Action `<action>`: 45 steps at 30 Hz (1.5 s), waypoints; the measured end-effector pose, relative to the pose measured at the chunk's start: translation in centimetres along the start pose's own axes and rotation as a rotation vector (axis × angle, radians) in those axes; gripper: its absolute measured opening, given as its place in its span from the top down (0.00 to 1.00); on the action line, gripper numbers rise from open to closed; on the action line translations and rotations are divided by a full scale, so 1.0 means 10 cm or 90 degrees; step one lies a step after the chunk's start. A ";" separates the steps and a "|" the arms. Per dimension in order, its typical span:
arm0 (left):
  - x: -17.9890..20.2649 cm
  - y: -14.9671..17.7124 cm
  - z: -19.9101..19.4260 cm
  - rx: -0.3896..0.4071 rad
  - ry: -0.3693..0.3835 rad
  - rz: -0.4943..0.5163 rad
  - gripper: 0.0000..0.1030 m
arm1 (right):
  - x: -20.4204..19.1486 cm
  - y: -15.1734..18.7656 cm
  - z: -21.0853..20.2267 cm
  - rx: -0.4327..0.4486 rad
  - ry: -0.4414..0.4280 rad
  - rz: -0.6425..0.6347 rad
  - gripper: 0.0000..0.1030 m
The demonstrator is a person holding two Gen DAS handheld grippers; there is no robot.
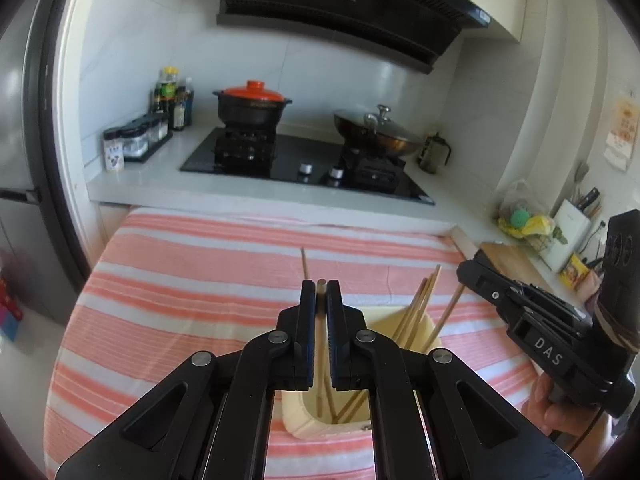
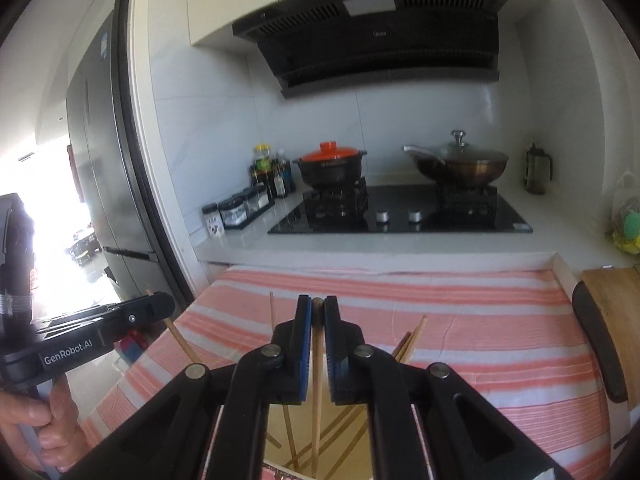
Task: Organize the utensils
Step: 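Open the right gripper to drop the chopstick into the holder, then move the right tool down toward the next wooden chopstick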
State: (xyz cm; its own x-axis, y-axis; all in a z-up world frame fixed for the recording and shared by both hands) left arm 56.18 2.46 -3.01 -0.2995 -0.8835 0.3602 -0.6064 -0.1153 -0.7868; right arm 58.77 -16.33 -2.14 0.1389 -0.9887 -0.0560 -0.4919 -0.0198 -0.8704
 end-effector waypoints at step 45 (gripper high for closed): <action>-0.02 3.22 -1.09 -0.160 -0.121 -0.048 0.05 | 0.44 3.46 -2.01 -0.164 0.194 -0.132 0.45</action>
State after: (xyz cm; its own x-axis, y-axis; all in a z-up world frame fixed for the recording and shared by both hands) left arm 28.69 3.93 -22.91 -0.1186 -0.9484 0.2942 -0.7915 -0.0886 -0.6047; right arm 25.13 -24.30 -22.65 0.0169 -0.9576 0.2876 -0.6836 -0.2210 -0.6956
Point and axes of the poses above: each gripper's, at about its wrist camera, not at the fingertips, and z roughly the way its jaws point, x to its right, y to its underside, the point moved 3 cm from there along z, roughly the way its jaws point, and after that the axes turned 14 degrees about y, right-handed, at the moved point
